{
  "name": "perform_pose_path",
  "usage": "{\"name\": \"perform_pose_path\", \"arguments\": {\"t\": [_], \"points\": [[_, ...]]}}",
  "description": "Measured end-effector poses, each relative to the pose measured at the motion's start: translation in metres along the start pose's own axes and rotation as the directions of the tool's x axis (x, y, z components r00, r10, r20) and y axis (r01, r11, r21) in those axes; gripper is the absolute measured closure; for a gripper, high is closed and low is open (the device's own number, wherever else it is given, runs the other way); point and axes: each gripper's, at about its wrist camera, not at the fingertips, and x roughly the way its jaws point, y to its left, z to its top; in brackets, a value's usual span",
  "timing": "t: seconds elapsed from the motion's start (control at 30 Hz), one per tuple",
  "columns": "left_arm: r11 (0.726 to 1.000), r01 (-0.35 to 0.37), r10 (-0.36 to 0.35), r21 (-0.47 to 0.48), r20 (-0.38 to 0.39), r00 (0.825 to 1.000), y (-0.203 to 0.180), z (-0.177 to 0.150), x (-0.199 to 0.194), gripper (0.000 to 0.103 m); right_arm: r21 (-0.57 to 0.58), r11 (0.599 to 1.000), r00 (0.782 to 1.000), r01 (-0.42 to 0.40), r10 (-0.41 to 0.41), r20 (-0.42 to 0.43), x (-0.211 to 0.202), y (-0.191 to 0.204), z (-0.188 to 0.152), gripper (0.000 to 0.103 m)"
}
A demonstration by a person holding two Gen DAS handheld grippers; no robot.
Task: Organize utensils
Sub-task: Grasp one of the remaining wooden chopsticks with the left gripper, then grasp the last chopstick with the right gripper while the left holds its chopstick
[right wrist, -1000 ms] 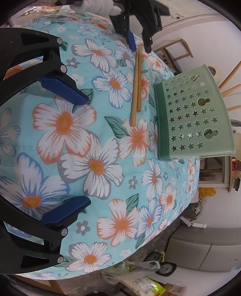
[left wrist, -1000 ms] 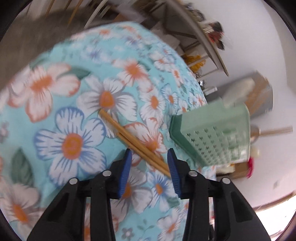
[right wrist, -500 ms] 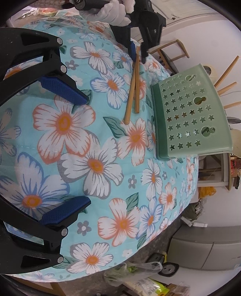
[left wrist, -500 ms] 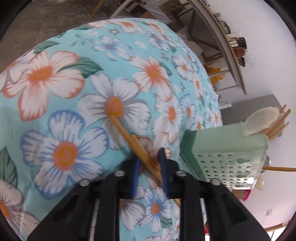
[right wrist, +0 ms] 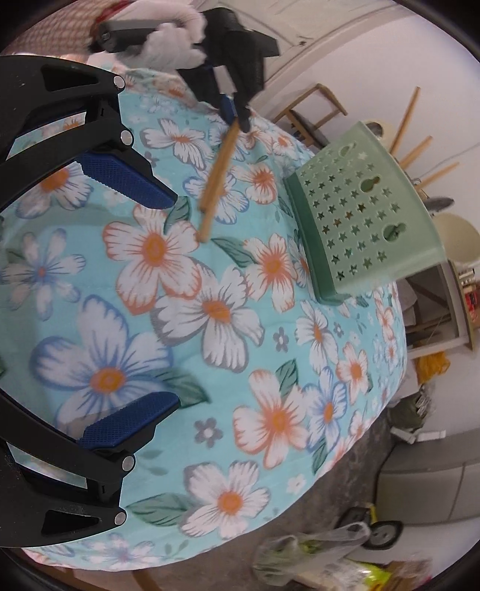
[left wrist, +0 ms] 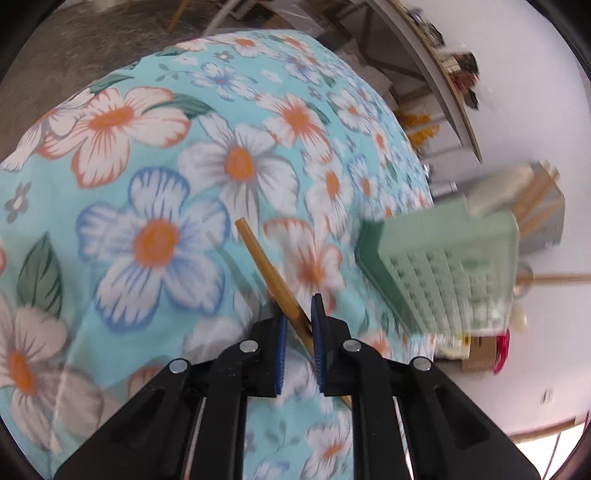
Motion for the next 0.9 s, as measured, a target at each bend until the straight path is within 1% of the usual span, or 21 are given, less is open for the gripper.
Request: {"name": "perform_pose_path", "arguments": {"t": [0.13,0.17,0.23,0.27,0.37,0.47,0.53,0.63,0.67,0.8,0.9], "points": [[0.994,0.007,-0.001,0.114,-0.056,0.998,-0.009,-0.015,-0.009,0.091,0.023,1.000,1.000,0.003,-0.003,-0.003,-0.007,-0.005,-0.004,0.008],[0.989,0.017,-0.004,0.148,-0.086,0.996,-0.012,-0.020,-0.011,0.091,0.028,1.000,1.000,0.005,-0.005,-0.003,-0.009,-0.006,-0.005,0.008],[0.981,0.022,0.000,0.193,-0.114,0.994,-0.015,-0.027,-0.016,0.092,0.046,0.999,1.000,0.006,-0.006,-0.003,-0.013,-0.010,-0.007,0.008],[0.971,0.037,-0.004,0.236,-0.137,0.991,-0.018,-0.031,-0.019,0.092,0.055,0.998,1.000,0.005,-0.005,-0.002,-0.015,-0.012,-0.008,0.008],[0.943,0.075,-0.008,0.323,-0.202,0.979,-0.028,-0.042,-0.021,0.091,0.080,0.997,1.000,0.003,-0.003,0.001,-0.021,-0.016,-0.011,0.008],[0.926,0.041,0.031,0.377,-0.182,0.983,-0.031,-0.048,-0.022,0.090,0.091,0.996,1.000,0.005,-0.005,0.003,-0.023,-0.016,-0.013,0.008],[0.923,0.029,0.037,0.384,-0.163,0.986,-0.031,-0.049,-0.022,0.089,0.094,0.996,1.000,0.009,-0.009,0.002,-0.024,-0.016,-0.013,0.008],[0.909,-0.015,0.061,0.416,-0.097,0.993,-0.035,-0.049,-0.022,0.089,0.089,0.996,1.000,0.012,-0.012,-0.004,-0.025,-0.013,-0.014,0.008],[0.906,-0.022,0.064,0.423,-0.086,0.994,-0.036,-0.048,-0.022,0.088,0.085,0.996,1.000,0.014,-0.013,-0.012,-0.023,-0.013,-0.014,0.008],[0.910,-0.020,0.048,0.414,-0.056,0.997,-0.034,-0.045,-0.022,0.088,0.067,0.997,0.999,0.039,-0.037,-0.024,-0.019,-0.011,-0.015,0.008],[0.915,-0.012,0.034,0.403,-0.049,0.998,-0.032,-0.043,-0.022,0.078,0.040,0.997,0.998,0.066,-0.065,-0.026,-0.015,-0.008,-0.015,0.008]]}}
